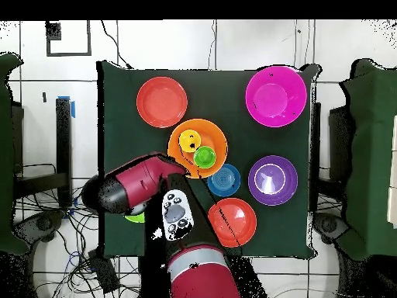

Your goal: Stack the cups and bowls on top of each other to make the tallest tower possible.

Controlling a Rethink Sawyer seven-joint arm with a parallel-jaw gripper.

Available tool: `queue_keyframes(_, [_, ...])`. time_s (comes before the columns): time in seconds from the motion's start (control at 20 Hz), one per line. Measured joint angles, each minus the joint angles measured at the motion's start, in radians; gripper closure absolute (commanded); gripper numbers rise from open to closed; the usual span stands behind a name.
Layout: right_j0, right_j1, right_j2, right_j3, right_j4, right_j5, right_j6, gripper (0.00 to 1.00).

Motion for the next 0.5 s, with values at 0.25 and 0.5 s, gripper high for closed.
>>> queue_keyframes(0.25, [-0.001, -0.001, 0.014, -0.028, -0.017, 0.031, 0.0, 1.0])
queue_keyframes(0.5, [-0.004, -0.012, 0.029, -0.041, -0.022, 0.064, 0.0, 1.0])
